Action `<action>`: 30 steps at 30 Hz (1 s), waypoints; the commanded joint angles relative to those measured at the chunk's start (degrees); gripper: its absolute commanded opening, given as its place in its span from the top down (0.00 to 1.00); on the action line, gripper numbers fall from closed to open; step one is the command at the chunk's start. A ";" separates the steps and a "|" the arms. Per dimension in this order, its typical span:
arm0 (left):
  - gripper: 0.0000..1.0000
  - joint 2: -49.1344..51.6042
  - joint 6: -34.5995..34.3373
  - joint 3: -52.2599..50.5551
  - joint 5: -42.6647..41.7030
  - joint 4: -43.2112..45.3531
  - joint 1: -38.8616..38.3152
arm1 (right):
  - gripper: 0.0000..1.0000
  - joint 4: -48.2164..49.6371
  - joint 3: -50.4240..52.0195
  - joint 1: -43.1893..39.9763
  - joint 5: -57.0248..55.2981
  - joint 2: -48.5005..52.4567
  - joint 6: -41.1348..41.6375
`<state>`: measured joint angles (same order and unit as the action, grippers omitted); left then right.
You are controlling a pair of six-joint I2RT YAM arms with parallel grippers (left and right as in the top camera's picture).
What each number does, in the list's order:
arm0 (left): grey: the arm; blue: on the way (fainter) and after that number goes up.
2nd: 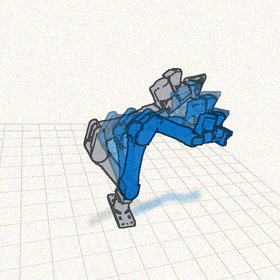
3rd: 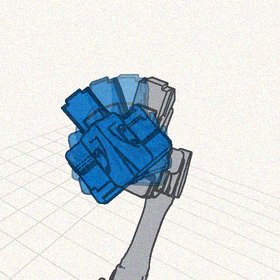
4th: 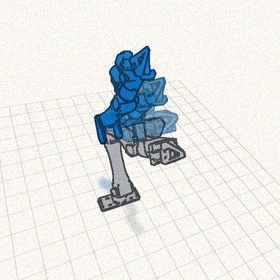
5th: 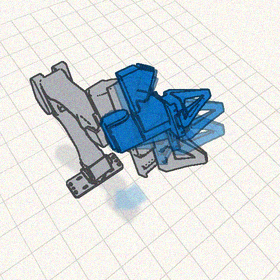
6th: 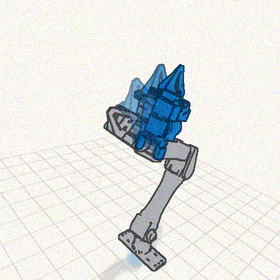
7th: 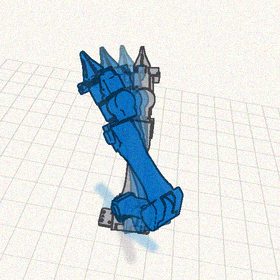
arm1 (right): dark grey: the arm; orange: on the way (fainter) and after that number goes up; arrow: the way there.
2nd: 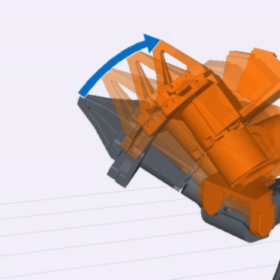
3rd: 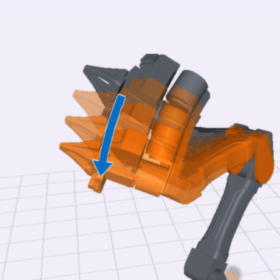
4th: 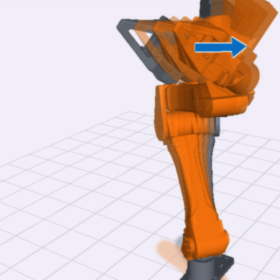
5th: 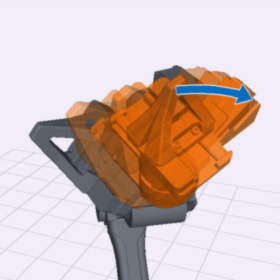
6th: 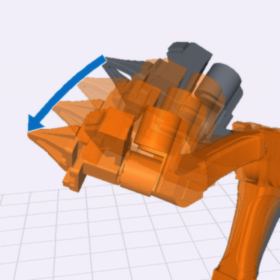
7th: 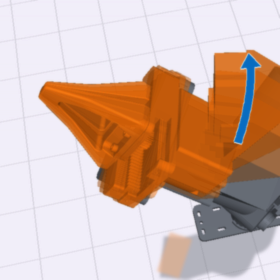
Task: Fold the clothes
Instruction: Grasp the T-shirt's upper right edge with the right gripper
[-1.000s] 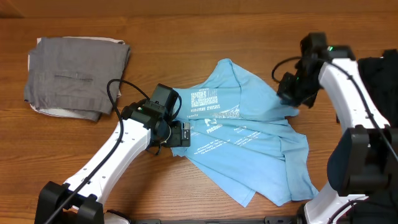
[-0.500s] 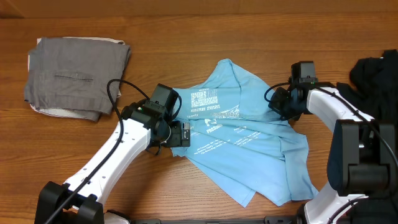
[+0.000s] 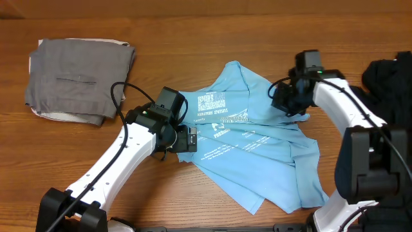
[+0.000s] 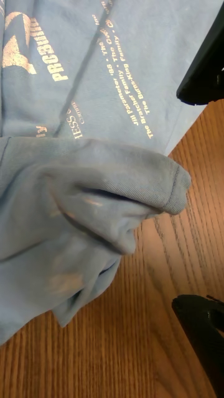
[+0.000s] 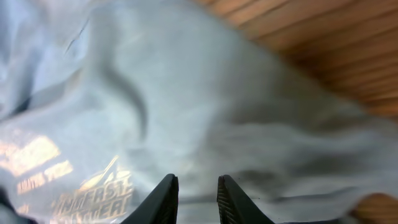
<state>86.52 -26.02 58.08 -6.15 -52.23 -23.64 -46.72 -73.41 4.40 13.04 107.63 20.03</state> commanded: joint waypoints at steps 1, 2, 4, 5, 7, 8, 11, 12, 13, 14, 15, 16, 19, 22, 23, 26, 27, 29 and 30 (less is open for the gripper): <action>0.00 0.37 -0.37 -0.35 0.39 0.07 -0.04 | 0.74 -0.02 -0.70 4.15 -2.73 -0.24 -0.85; 0.00 0.37 -0.37 -0.35 0.39 0.04 -0.04 | 0.74 0.17 -0.44 5.42 -5.01 -0.24 -0.35; 0.00 0.37 -0.37 -0.35 0.39 0.07 -0.04 | 0.69 1.44 0.50 7.96 -6.60 -0.24 -0.33; 0.00 0.37 -0.37 -0.35 0.39 0.07 -0.04 | 0.68 1.66 0.59 8.68 -6.62 -0.24 -0.33; 0.00 0.37 -0.37 -0.35 0.39 0.07 -0.04 | 0.64 1.84 0.61 9.81 -7.61 -0.24 -0.28; 0.00 0.37 -0.37 -0.35 0.39 0.04 -0.04 | 0.62 1.84 0.61 10.19 -8.26 -0.24 -0.31; 0.00 0.37 -0.37 -0.35 0.39 0.07 -0.04 | 0.54 2.03 0.61 10.84 -8.68 -0.15 -0.31; 0.00 0.37 -0.37 -0.35 0.39 0.07 -0.04 | 0.54 2.12 0.61 11.10 -8.48 -0.15 -0.33; 0.00 0.37 -0.37 -0.35 0.39 0.07 -0.04 | 0.53 2.21 0.61 11.43 -8.50 -0.15 -0.33; 0.00 0.37 -0.37 -0.35 0.39 0.04 -0.04 | 0.53 2.23 0.61 11.74 -8.52 -0.15 -0.33; 0.00 0.37 -0.37 -0.35 0.39 0.04 -0.04 | 0.53 2.23 0.61 12.07 -8.52 -0.15 -0.35; 0.00 0.37 -0.37 -0.35 0.39 0.04 -0.04 | 0.53 2.21 0.70 12.61 -8.52 -0.15 -0.37; 0.00 0.37 -0.37 -0.35 0.39 0.07 -0.04 | 0.53 2.05 0.72 13.53 -8.52 -0.15 -0.90; 0.00 0.37 -0.37 -0.35 0.39 0.07 -0.04 | 0.53 2.38 0.72 14.78 -9.70 -0.15 -1.46; 0.00 0.37 -0.37 -0.35 0.39 0.04 -0.04 | 0.52 2.58 0.72 15.23 -10.64 -0.15 -1.46; 0.00 0.37 -0.37 -0.35 0.39 0.04 -0.04 | 0.52 3.19 0.72 16.63 -14.32 -0.15 -1.46; 0.00 0.37 -0.37 -0.35 0.39 0.07 -0.04 | 0.52 3.21 0.72 16.90 -15.23 -0.15 -1.44; 0.00 0.37 -0.37 -0.35 0.39 0.07 -0.04 | 0.52 2.95 0.72 17.07 -16.46 -0.15 -1.42; 0.00 0.37 -0.37 -0.35 0.39 0.04 -0.04 | 0.53 2.89 0.72 17.07 -16.65 -0.15 -1.46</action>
<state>86.52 -26.02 58.08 -6.15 -52.25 -23.64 -44.01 -73.06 21.26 0.16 107.63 19.07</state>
